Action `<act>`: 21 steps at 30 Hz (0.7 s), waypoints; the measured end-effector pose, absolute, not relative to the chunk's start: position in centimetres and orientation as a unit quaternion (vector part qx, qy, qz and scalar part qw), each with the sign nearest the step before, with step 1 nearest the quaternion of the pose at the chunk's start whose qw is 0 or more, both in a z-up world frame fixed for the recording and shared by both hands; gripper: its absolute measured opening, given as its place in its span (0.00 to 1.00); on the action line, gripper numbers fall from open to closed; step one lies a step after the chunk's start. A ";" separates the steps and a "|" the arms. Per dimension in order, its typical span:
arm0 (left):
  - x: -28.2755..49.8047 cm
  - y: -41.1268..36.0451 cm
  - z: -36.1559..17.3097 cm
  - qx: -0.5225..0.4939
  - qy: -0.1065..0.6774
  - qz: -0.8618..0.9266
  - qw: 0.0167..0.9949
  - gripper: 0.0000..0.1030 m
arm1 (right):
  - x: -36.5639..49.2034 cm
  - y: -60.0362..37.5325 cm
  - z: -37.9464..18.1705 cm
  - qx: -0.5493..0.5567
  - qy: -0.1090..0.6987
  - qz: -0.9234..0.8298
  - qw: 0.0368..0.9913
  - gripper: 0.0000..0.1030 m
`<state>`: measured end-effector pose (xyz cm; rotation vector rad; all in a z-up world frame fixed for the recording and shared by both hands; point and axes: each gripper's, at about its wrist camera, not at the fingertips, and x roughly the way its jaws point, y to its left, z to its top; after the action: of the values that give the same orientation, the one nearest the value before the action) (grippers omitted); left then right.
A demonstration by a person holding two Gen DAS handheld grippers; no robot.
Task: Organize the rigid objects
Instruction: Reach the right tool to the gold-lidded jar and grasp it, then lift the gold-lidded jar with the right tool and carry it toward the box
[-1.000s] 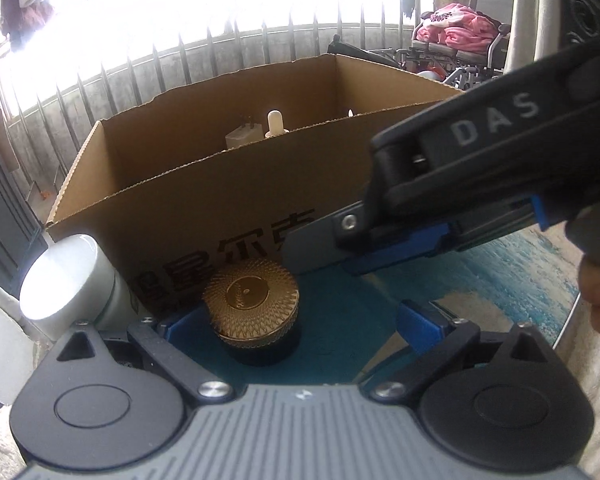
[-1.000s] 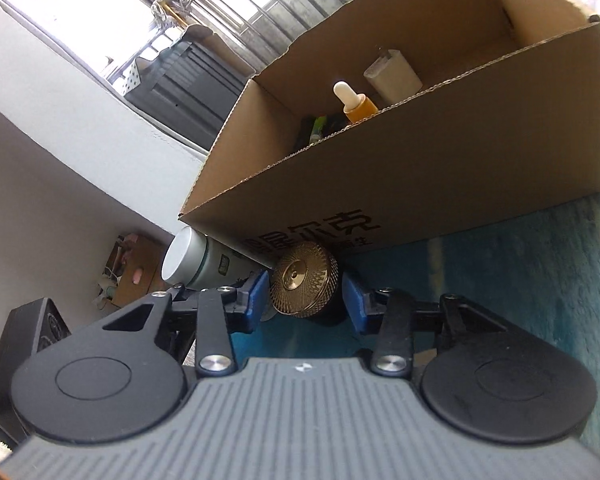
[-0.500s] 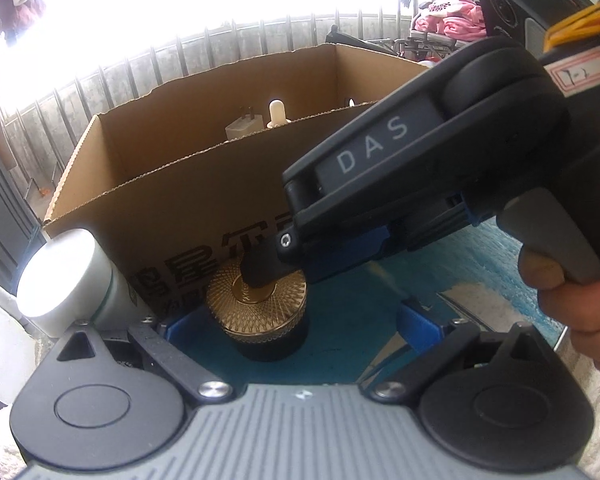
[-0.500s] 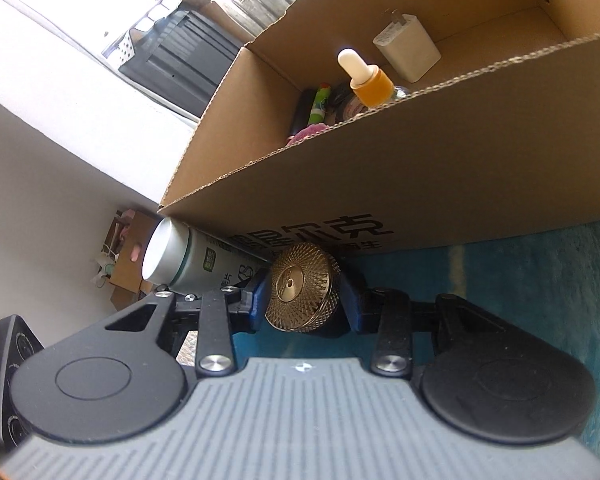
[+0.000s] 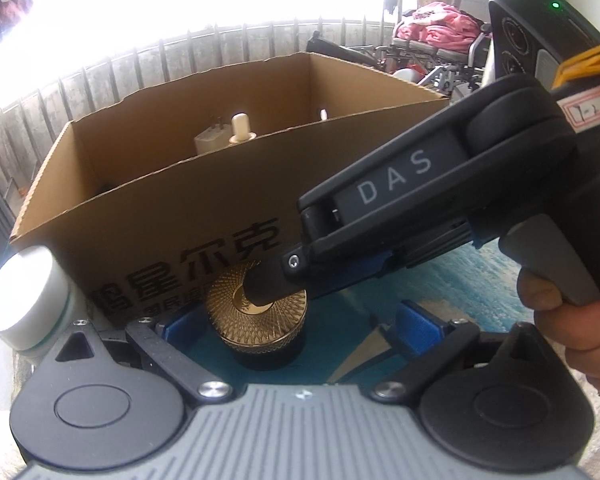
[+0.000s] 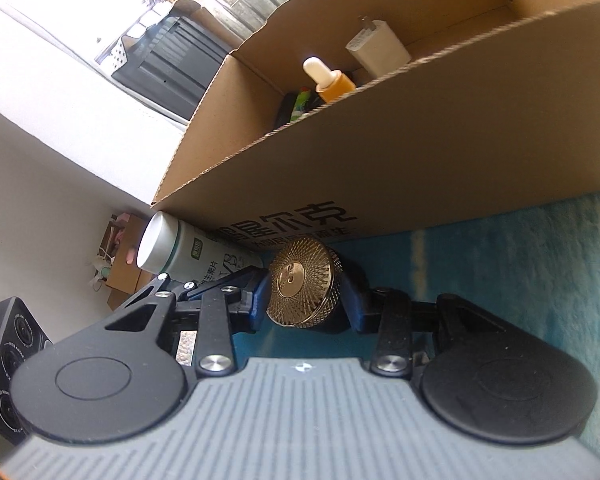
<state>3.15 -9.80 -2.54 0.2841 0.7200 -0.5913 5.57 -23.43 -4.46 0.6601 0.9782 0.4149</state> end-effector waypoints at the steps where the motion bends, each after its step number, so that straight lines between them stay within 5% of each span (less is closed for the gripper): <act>1: 3.0 -10.0 -2.4 0.138 0.343 -0.293 0.882 0.97 | 5.3 -23.7 -4.5 0.315 0.457 0.195 0.808 0.37; 21: 3.0 -10.5 -1.7 0.133 0.344 -0.270 0.890 0.94 | 5.1 -24.4 -4.4 0.322 0.456 0.174 0.811 0.39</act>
<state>2.99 -10.53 -1.69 0.2761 0.7138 -0.5609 5.08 -24.36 -4.41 0.6881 0.9747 0.3726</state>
